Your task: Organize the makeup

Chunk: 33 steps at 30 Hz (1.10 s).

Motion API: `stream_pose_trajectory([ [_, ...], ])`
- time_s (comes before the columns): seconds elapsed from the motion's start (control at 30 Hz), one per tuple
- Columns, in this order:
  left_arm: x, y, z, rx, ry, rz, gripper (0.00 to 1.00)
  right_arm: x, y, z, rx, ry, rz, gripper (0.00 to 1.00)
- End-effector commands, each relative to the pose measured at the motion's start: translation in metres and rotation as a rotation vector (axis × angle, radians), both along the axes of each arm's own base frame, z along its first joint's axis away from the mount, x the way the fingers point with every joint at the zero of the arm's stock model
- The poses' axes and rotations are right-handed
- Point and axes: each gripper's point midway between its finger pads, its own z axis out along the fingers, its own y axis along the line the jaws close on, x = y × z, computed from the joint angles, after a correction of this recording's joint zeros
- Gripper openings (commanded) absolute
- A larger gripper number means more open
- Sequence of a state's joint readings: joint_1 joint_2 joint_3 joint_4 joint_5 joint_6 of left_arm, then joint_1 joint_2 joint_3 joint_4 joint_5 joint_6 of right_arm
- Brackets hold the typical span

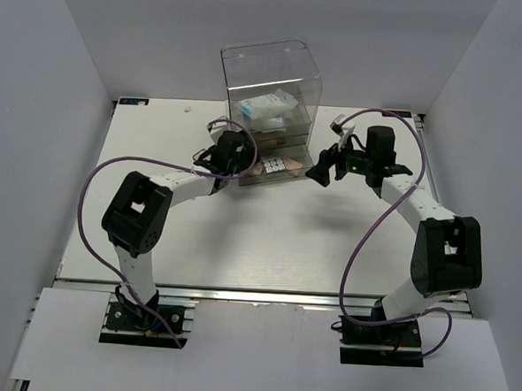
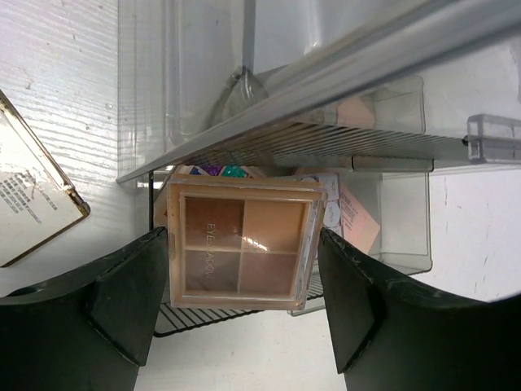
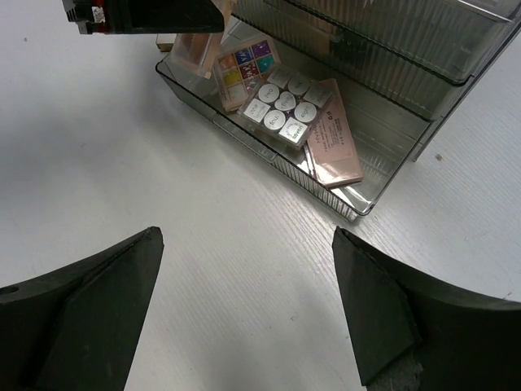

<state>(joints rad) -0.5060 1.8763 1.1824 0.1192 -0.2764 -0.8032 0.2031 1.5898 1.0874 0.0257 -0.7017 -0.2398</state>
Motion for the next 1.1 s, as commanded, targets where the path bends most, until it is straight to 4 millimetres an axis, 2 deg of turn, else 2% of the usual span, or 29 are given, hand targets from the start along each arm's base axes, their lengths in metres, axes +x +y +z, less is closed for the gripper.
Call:
stream_pose_trajectory([
  [0.0,-0.005,-0.027,0.042,-0.026,-0.069,-0.099,0.81,-0.003,0.0,0.02,0.019,-0.058,0.016,0.89],
  [0.2,-0.021,-0.021,0.054,-0.036,-0.073,-0.102,0.82,-0.004,0.0,0.019,0.019,-0.055,0.018,0.89],
  [0.3,-0.025,-0.017,0.05,-0.028,-0.063,-0.098,0.82,-0.004,0.0,0.019,0.021,-0.055,0.018,0.89],
  [0.57,-0.024,-0.018,0.04,-0.043,-0.042,-0.081,0.86,-0.004,-0.001,0.02,0.018,-0.06,0.017,0.89],
  [0.7,-0.022,-0.018,0.043,-0.048,-0.043,-0.072,0.86,-0.006,0.0,0.021,0.02,-0.062,0.029,0.89],
  [0.77,-0.024,-0.016,0.05,-0.061,-0.051,-0.062,0.84,-0.011,0.001,0.02,0.018,-0.058,0.051,0.89],
  [0.8,-0.025,-0.015,0.052,-0.066,-0.05,-0.055,0.82,-0.012,0.002,0.02,0.016,-0.061,0.063,0.89],
  [0.87,-0.032,-0.009,0.049,-0.078,-0.038,-0.032,0.67,-0.014,0.004,0.022,0.015,-0.077,0.089,0.89],
  [0.9,-0.035,-0.004,0.057,-0.087,-0.049,-0.019,0.61,-0.016,0.004,0.02,0.012,-0.072,0.097,0.89],
  [0.93,-0.037,0.0,0.057,-0.092,-0.045,-0.009,0.55,-0.019,0.004,0.018,0.009,-0.058,0.104,0.89],
  [0.97,-0.044,0.006,0.049,-0.083,-0.02,0.003,0.41,-0.02,0.004,0.017,0.004,-0.062,0.111,0.89],
  [1.0,-0.044,0.016,0.052,-0.083,-0.021,0.027,0.31,-0.021,0.003,0.016,0.003,-0.061,0.113,0.89],
  [1.07,-0.048,0.028,0.048,-0.091,0.007,0.069,0.21,-0.022,0.003,0.014,0.0,-0.061,0.114,0.89],
])
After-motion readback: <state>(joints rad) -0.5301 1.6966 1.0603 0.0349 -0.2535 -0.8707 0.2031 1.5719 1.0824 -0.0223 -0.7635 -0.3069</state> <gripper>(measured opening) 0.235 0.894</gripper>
